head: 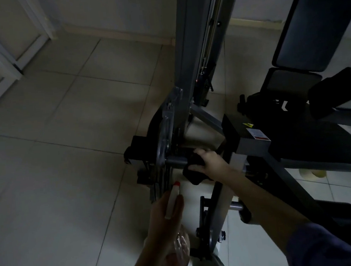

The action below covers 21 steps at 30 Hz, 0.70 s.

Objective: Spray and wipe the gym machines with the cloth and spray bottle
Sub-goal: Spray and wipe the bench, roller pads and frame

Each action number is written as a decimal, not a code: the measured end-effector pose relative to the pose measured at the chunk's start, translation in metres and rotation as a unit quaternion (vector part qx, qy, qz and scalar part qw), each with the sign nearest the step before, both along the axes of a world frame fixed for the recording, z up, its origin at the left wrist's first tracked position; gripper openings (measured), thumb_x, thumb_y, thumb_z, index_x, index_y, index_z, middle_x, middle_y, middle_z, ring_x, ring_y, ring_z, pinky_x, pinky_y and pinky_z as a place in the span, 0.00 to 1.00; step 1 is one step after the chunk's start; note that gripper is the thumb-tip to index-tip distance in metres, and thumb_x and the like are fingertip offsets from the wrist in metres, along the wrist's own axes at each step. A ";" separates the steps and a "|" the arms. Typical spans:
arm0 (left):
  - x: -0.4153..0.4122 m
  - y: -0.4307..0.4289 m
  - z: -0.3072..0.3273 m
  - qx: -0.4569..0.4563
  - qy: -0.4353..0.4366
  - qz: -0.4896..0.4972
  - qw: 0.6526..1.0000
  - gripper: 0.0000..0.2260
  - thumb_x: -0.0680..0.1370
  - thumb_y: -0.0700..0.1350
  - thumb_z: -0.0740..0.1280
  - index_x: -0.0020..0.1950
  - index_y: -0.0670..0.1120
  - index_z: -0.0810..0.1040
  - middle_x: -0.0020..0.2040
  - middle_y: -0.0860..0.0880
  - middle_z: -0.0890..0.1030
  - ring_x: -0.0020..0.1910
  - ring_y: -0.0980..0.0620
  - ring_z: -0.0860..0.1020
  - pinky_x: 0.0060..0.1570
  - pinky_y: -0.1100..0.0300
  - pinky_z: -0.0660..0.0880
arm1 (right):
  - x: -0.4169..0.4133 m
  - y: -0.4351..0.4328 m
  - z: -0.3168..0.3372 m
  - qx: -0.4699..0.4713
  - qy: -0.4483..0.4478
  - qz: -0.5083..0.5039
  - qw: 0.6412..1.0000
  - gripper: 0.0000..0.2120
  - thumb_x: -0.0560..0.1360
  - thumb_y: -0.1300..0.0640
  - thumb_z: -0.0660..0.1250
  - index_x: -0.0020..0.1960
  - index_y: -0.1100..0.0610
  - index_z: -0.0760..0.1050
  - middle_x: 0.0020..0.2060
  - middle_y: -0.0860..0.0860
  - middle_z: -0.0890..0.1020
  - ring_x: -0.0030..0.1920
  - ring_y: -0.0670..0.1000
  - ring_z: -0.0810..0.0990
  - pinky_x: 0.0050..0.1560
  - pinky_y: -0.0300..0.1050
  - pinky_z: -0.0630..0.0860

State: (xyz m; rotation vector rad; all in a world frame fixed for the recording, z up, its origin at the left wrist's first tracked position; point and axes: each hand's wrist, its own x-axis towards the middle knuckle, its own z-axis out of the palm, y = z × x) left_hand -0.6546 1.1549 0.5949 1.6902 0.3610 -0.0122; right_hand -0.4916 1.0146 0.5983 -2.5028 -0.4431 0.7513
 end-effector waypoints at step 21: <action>0.012 -0.004 -0.001 -0.023 0.021 -0.016 0.999 0.16 0.74 0.56 0.63 0.46 0.43 0.78 0.35 0.36 0.77 0.34 0.34 0.76 0.32 0.44 0.73 | -0.022 0.015 -0.029 0.323 0.245 -0.525 0.749 0.14 0.82 0.53 0.54 0.58 0.61 0.73 0.43 0.51 0.76 0.42 0.48 0.76 0.44 0.42 0.73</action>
